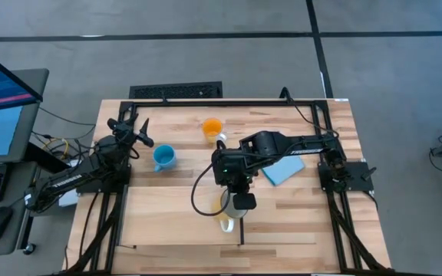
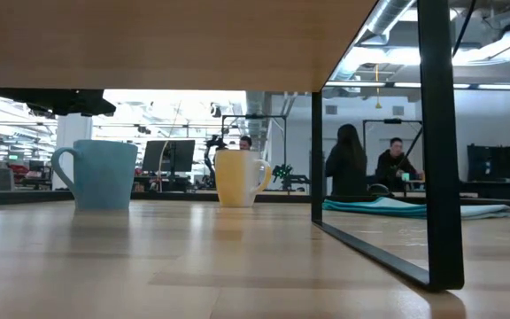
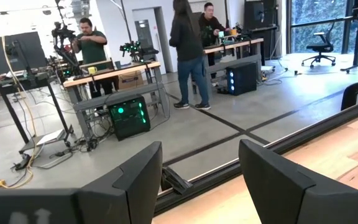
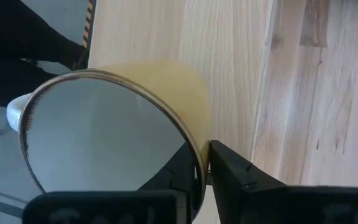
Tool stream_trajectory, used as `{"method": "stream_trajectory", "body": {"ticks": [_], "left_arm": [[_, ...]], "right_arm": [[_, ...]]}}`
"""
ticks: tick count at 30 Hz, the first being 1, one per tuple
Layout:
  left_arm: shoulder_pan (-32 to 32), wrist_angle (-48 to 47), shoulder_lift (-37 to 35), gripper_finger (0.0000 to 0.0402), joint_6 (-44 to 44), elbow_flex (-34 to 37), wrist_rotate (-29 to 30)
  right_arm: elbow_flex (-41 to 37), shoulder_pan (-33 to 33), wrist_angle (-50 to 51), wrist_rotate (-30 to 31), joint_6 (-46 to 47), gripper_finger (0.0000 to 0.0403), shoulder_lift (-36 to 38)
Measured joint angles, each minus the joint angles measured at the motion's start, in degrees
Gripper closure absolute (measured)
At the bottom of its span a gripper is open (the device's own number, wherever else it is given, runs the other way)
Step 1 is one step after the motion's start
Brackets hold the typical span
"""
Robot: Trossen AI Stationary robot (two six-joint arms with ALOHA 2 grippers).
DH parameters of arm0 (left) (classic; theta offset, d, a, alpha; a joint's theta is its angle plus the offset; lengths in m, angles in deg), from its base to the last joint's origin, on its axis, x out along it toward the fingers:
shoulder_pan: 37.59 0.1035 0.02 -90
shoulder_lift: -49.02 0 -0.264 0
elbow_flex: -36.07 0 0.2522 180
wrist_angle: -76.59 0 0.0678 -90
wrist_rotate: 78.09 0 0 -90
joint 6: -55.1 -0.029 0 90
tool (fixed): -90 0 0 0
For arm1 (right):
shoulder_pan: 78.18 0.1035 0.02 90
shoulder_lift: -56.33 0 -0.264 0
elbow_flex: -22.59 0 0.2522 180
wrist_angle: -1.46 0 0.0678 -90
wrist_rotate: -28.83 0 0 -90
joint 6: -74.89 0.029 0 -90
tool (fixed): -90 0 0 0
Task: Stack small to large cups/mugs on shelf
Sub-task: Put the yellow mug on the shelf
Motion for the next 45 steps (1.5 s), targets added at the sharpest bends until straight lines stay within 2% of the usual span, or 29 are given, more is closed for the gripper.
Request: {"method": "stream_trajectory", "body": {"ticks": [32, 45], "left_arm": [[0.00, 0.02, 0.00, 0.0195, -0.02, 0.00, 0.00], [0.00, 0.00, -0.02, 0.0195, 0.00, 0.00, 0.00]], "right_arm": [[0.00, 0.00, -0.02, 0.07, -0.02, 0.0343, 0.00], [0.07, -0.24, -0.26, 0.08, 0.09, 0.0299, 0.07]]}}
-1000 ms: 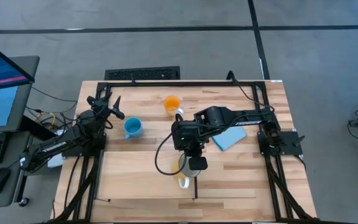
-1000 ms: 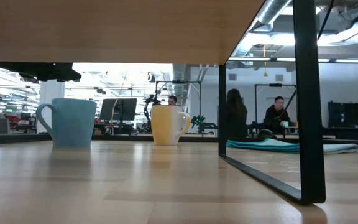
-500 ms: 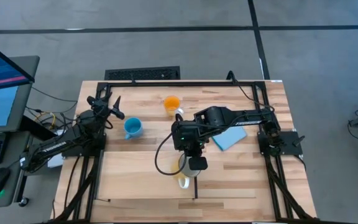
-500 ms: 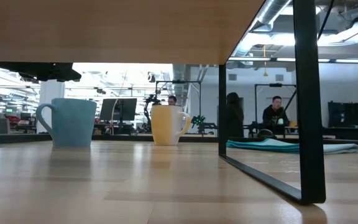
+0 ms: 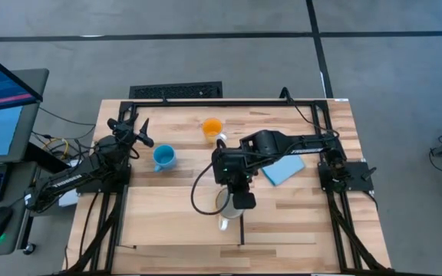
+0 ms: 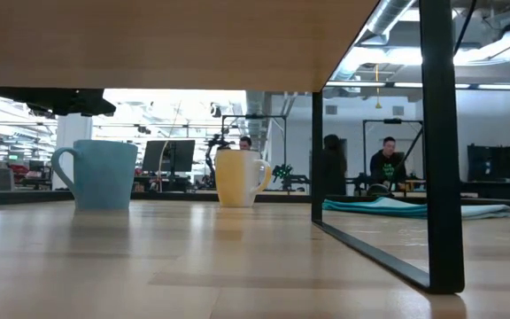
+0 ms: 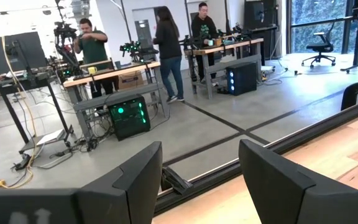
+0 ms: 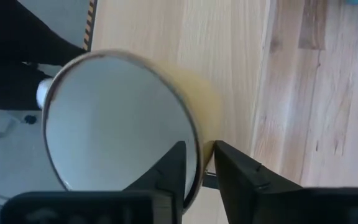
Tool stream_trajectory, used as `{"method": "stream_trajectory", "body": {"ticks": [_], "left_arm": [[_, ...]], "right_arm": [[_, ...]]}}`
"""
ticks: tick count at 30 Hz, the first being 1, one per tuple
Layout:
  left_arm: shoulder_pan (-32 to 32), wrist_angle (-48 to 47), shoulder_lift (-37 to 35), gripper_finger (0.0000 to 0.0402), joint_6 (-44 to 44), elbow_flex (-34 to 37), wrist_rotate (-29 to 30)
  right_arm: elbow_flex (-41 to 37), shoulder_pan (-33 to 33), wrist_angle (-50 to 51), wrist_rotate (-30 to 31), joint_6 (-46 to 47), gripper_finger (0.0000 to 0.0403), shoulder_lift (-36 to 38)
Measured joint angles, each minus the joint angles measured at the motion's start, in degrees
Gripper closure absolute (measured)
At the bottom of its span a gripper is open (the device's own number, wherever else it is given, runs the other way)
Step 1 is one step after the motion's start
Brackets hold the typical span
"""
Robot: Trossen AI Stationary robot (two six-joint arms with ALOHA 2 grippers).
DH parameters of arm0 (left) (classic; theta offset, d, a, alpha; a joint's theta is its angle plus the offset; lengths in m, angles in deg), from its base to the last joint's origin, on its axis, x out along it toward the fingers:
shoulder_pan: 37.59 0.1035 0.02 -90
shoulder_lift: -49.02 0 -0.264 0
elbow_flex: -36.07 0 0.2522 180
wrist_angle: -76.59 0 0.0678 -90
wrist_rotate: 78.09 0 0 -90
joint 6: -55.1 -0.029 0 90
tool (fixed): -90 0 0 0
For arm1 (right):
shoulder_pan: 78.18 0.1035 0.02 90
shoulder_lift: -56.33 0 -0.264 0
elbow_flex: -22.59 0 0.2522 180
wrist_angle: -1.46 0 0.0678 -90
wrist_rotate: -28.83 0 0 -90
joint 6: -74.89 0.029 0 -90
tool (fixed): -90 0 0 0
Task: Stack small to large cups/mugs on shelf
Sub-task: Put the yellow mug on the shelf
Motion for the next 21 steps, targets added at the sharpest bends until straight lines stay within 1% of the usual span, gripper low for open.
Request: {"method": "stream_trajectory", "body": {"ticks": [7, 15, 21], "left_arm": [[-0.01, 0.00, 0.01, 0.0195, 0.00, 0.00, 0.00], [0.00, 0.01, 0.00, 0.0195, -0.01, 0.00, 0.00], [-0.02, 0.00, 0.02, 0.0195, -0.02, 0.00, 0.00]], "right_arm": [[0.00, 0.00, -0.16, 0.17, -0.03, 0.0294, 0.00], [0.00, -0.02, -2.89, 0.17, -0.18, 0.0294, 0.00], [-0.02, -0.03, -3.63, 0.17, -2.08, 0.0294, 0.00]]}}
